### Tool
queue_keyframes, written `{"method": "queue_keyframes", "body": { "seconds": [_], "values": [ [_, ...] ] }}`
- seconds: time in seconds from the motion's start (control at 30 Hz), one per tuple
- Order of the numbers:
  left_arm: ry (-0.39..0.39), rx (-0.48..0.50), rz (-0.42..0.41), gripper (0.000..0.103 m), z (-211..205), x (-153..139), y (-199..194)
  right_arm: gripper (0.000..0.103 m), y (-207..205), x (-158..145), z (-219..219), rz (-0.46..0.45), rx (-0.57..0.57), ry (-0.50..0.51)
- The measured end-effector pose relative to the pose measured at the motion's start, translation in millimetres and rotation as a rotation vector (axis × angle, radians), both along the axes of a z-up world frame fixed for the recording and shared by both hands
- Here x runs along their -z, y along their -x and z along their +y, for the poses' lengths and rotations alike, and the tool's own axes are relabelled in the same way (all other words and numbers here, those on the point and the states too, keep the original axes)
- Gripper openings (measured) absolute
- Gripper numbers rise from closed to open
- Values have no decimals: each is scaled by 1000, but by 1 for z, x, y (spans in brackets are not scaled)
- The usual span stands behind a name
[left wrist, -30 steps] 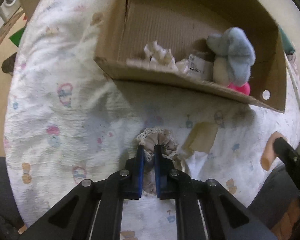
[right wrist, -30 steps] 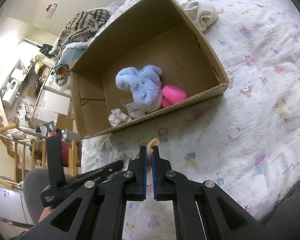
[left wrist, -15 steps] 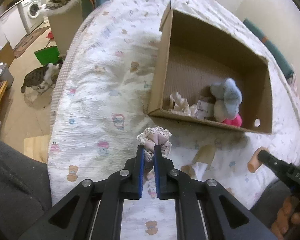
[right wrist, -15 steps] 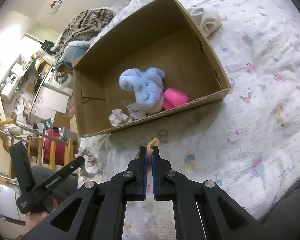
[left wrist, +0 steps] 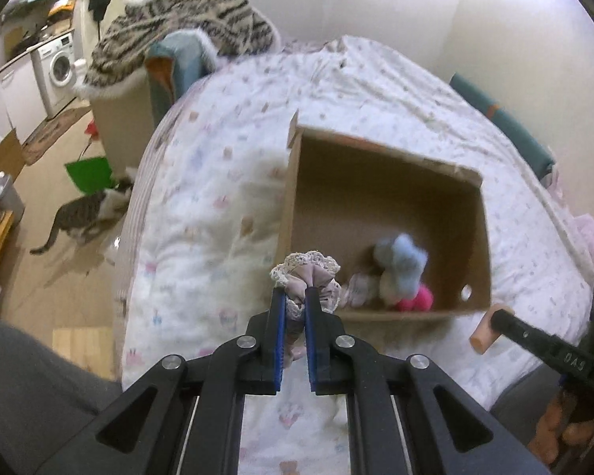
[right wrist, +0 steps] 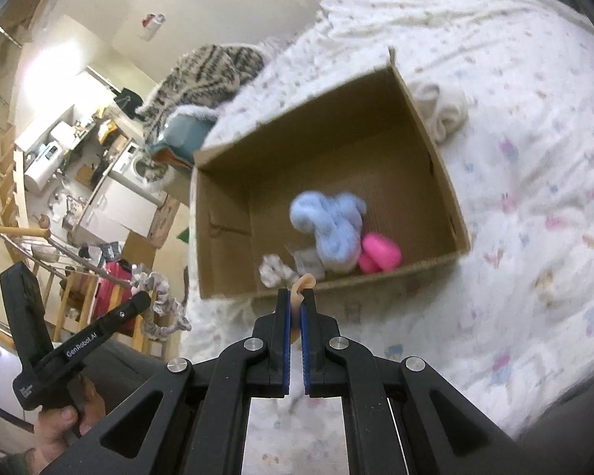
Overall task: Organize soft objects
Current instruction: 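Carry the lace scrunchie and orange foam over the box with both tools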
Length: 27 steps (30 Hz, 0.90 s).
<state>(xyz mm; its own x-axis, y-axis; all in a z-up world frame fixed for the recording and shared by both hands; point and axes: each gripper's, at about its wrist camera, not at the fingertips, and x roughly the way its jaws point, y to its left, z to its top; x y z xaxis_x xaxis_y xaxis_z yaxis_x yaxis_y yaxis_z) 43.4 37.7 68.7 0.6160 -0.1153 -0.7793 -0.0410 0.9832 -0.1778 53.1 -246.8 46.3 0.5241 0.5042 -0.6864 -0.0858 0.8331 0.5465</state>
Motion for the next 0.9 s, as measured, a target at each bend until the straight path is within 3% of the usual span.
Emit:
{"method": "queue_keyframes", "body": {
  "seconds": [0.27, 0.47, 0.63, 0.9],
  "values": [
    [-7, 49, -89, 9, -17, -35, -39, 6, -25, -21, -6, -69, 6, 39],
    [-38, 77, -105, 9, -33, -39, -67, 6, -45, -28, -16, -93, 25, 61],
    [-76, 89, -87, 9, -44, -25, -85, 6, -60, -17, -20, -80, 39, 95],
    [-125, 112, -31, 9, -56, 24, -103, 6, -69, 16, -22, -18, 59, 149]
  ]
}}
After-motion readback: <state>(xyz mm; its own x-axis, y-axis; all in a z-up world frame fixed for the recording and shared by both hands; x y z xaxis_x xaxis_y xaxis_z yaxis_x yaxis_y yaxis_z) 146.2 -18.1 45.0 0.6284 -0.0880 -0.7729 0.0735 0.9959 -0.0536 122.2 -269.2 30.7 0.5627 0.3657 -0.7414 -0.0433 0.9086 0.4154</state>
